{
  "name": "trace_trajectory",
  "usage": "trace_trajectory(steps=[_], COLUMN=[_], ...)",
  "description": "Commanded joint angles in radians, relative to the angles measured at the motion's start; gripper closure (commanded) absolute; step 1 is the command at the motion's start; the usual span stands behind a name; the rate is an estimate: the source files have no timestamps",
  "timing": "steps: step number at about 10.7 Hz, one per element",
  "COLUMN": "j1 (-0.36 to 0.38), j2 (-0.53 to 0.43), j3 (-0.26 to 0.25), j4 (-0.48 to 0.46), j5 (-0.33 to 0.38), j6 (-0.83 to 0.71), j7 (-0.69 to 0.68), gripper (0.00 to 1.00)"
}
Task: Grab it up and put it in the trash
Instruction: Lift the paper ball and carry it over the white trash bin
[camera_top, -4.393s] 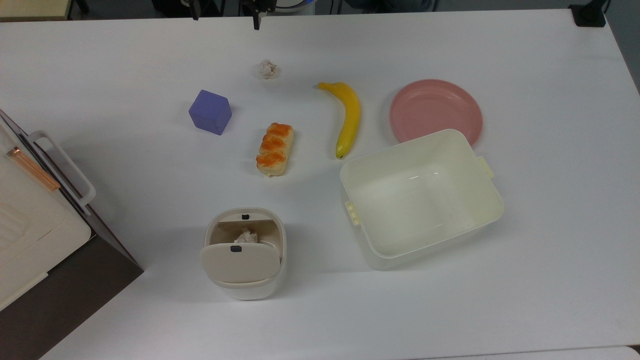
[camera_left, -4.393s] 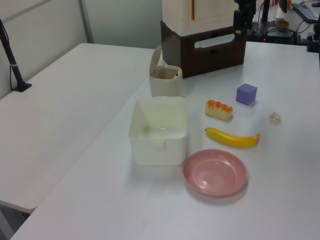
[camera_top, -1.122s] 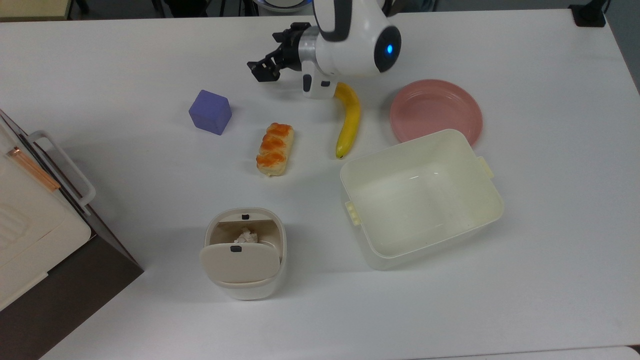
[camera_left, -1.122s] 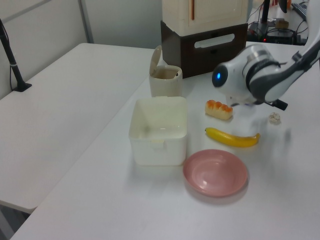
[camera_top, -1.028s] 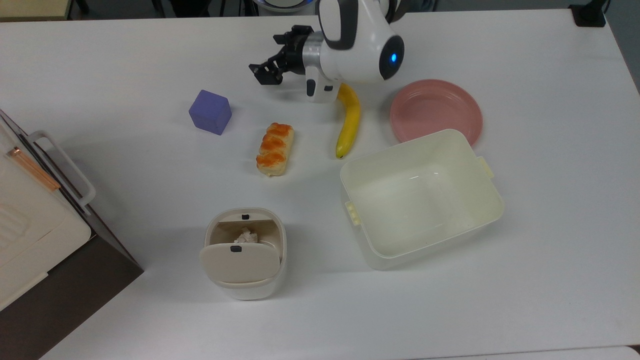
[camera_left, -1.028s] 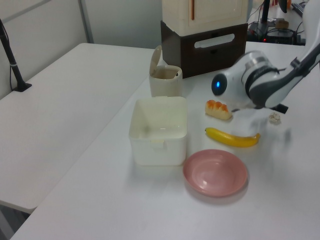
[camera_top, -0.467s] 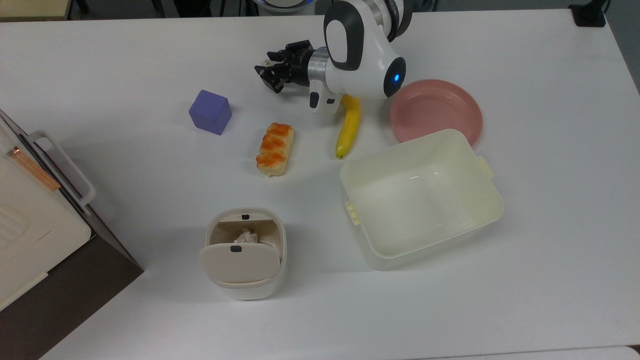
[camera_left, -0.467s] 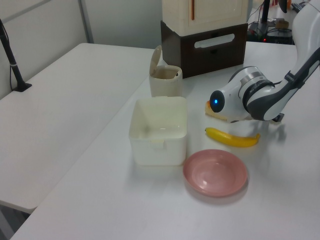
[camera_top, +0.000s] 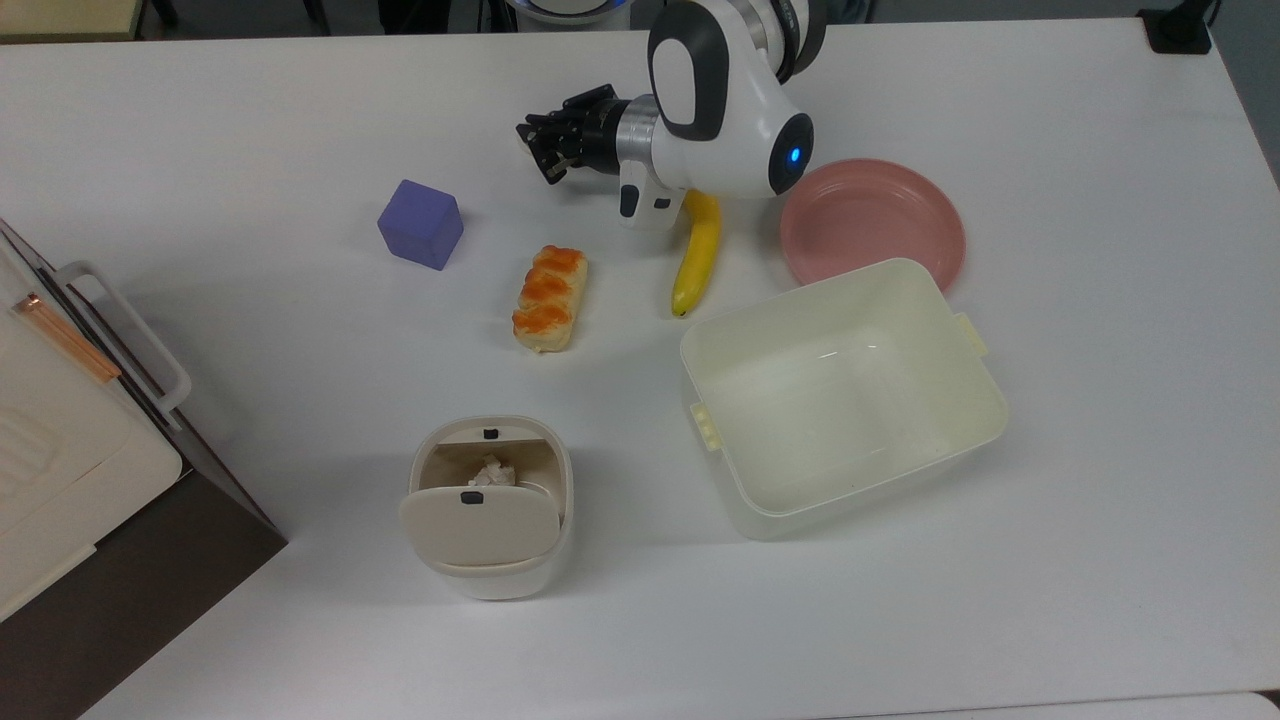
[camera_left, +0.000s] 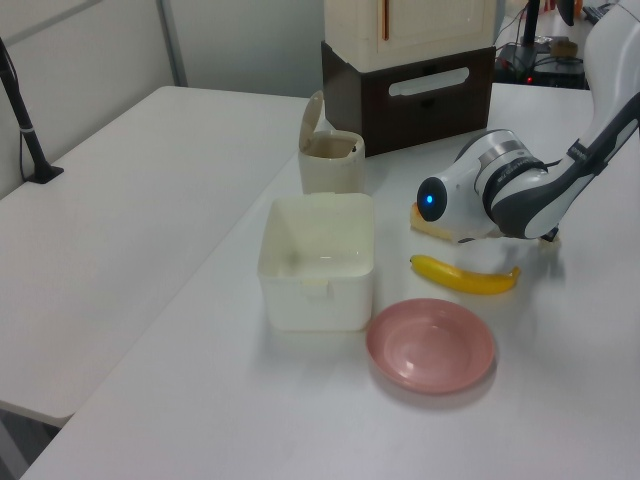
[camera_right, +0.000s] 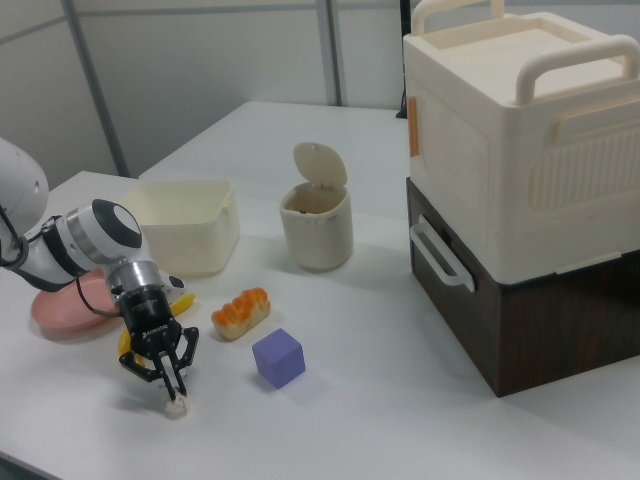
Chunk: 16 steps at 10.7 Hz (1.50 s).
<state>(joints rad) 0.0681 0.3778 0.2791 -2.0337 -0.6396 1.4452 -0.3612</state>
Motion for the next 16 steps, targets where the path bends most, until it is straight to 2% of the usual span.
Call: trace_trajectory(steps=[1, 3, 5, 6, 7, 10, 14, 16], j1=[0.004, -0.031, -0.117, -0.148, -0.171, -0.220, -0.223, -0.223], j2=[-0.033, -0.085, -0.100, -0.099, -0.094, -0.091, -0.016, 0.002], j3=[-0.004, -0.004, -0.012, -0.017, -0.017, -0.020, -0.046, -0.093], j4=[0.038, 0.151, 0.367, 0.448, 0.487, 0.517, 0.515, 0.515], j5=[-0.002, 0.038, 0.221, 0.288, 0.325, 0.437, 0.419, 0.419], j6=[-0.031, -0.034, -0.032, -0.023, -0.008, 0.237, 0.707, 0.878], j7=[0.018, 0.016, 0.019, 0.027, 0.074, 0.285, 0.525, 0.542], gripper=[1.00, 1.00, 1.00, 1.00, 1.00, 1.00, 1.00, 1.00])
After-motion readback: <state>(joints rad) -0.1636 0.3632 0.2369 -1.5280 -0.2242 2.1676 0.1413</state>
